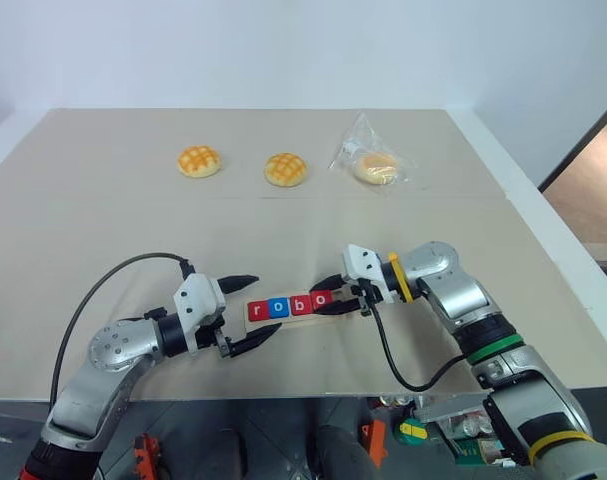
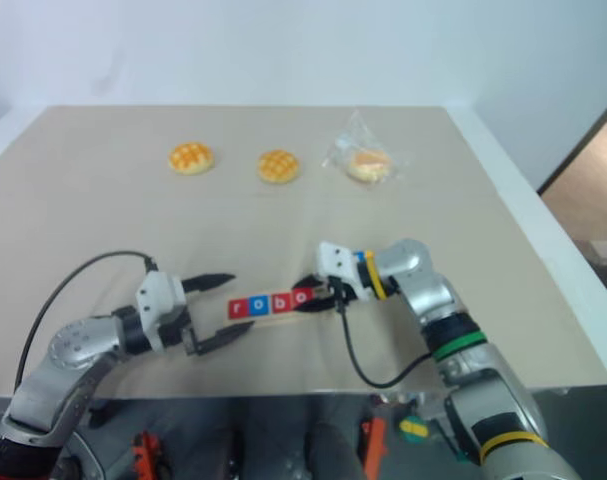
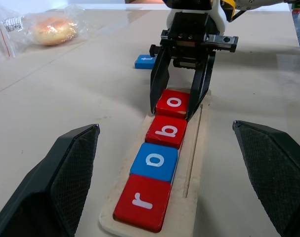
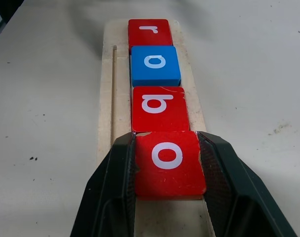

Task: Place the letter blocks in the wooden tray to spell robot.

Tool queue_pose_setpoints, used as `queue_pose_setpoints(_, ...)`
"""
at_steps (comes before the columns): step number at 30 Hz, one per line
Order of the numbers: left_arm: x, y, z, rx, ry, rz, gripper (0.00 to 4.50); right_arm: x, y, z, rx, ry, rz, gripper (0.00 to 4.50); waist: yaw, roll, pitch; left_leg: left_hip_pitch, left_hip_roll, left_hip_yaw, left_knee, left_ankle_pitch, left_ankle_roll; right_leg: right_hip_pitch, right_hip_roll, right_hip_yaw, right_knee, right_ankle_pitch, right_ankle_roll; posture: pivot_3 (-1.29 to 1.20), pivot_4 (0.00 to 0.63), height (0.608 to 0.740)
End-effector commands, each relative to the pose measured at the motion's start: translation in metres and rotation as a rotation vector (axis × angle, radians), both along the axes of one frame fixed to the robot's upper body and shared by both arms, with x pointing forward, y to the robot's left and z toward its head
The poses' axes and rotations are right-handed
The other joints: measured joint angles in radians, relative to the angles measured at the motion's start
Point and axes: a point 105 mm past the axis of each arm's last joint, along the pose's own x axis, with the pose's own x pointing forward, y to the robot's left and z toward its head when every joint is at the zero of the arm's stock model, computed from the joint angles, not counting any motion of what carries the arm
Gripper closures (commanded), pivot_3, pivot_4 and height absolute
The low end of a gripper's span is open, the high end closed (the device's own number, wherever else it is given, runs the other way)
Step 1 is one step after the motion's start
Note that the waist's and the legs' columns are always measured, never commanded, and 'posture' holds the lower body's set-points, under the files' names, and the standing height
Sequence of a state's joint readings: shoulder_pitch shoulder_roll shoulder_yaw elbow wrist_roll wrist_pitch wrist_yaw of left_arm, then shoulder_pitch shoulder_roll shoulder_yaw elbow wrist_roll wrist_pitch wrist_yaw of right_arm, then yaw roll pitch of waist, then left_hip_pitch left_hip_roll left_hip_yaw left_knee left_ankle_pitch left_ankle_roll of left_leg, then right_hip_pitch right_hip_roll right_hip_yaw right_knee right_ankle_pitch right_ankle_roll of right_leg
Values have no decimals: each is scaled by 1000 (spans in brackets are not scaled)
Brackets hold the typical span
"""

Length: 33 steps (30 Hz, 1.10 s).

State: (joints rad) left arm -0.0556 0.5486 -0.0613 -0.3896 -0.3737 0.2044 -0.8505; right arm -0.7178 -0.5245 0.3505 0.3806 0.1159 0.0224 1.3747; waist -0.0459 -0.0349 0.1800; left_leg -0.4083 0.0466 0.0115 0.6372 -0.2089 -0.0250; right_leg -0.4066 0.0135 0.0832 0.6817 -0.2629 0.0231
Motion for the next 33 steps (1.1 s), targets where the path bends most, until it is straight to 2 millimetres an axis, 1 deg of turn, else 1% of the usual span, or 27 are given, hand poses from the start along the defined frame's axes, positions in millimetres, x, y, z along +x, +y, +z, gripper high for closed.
queue_pose_setpoints(1,-4,-2,9,2,-39,-10,0,2,3,8,-3,-22,28,2766,0,0,0,0,0,0,0,0,0,0,0,0,0,0,0,0,150,740)
queue_pose_setpoints(10,-2,-3,8,-1,-37,-4,0,2,3,11,13,19,24,2766,0,0,0,0,0,0,0,0,0,0,0,0,0,0,0,0,150,740)
queue_pose_setpoints(16,-3,-6,9,-18,-28,-25,0,1,1,8,8,37,28,2766,0,0,0,0,0,0,0,0,0,0,0,0,0,0,0,0,150,740)
queue_pose_setpoints(23,-9,-11,13,-84,59,-75,0,1,3,10,45,69,24,2766,0,0,0,0,0,0,0,0,0,0,0,0,0,0,0,0,150,740)
queue_pose_setpoints(29,-9,-11,13,-66,59,-78,0,1,4,10,52,90,27,2766,0,0,0,0,0,0,0,0,0,0,0,0,0,0,0,0,150,740)
queue_pose_setpoints(33,-8,-10,12,-53,53,-74,0,3,2,9,54,68,22,2766,0,0,0,0,0,0,0,0,0,0,0,0,0,0,0,0,150,740)
